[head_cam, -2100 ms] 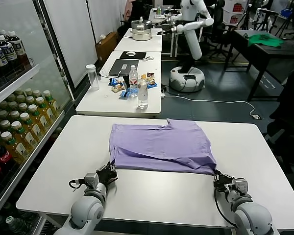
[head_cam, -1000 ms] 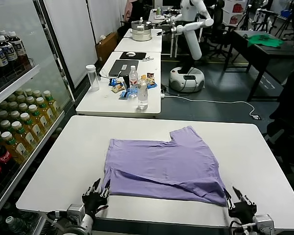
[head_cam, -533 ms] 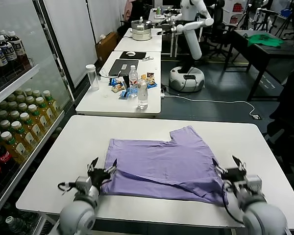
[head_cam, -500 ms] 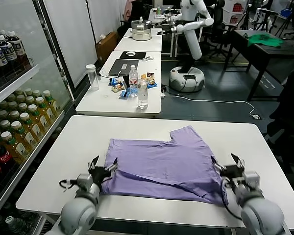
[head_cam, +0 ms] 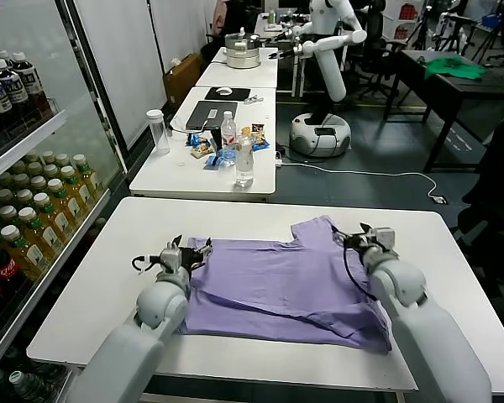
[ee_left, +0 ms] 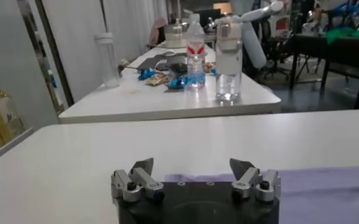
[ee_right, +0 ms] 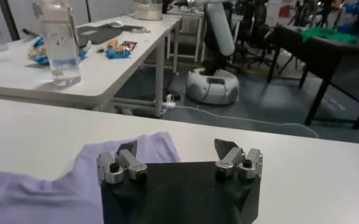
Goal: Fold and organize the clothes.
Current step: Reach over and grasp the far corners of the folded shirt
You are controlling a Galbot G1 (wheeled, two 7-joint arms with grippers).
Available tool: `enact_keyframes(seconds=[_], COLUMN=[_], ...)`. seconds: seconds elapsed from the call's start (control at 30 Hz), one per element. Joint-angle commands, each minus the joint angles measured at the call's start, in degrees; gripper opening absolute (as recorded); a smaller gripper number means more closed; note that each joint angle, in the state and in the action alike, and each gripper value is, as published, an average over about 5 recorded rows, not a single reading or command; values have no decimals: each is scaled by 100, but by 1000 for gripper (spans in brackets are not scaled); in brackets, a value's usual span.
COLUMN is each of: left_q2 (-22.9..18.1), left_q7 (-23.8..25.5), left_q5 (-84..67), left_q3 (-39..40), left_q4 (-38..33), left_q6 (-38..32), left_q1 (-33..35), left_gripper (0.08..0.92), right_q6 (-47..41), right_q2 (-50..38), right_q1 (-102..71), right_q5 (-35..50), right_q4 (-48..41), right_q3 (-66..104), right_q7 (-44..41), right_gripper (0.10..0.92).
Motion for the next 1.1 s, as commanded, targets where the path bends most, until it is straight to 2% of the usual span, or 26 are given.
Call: enact_keyframes(seconds=[0.03,0.43,0.67,0.83,1.1], left_q2=[-39,-12,-40,-65,-107], left_q7=[-70,-51,-30,-27,-17], left_q5=[-431,-1098,-1176,-1172,-1143], left_q3=[174,87,78,72,48], left_q4=[594,374,437,457,468], left_q6=[409,522,490,471,391], left_q1=[-548,-334,-307,-281,-250], left_gripper=[823,823,803,680,446], right_q6=[-27,-26,-24,-25,-23], right_q2=[334,585,640,604,442], right_q1=[1259,1262,1175,1093,954], right_q5=[-9,-420,-443,-419,-418], right_q4=[-1981,-2528,-2538,-2369,-2052], right_q3=[-691,-688,-660,-712,-784], right_q7=[-113,-274,-369,-418,-502], right_gripper=[823,823,812,707,474])
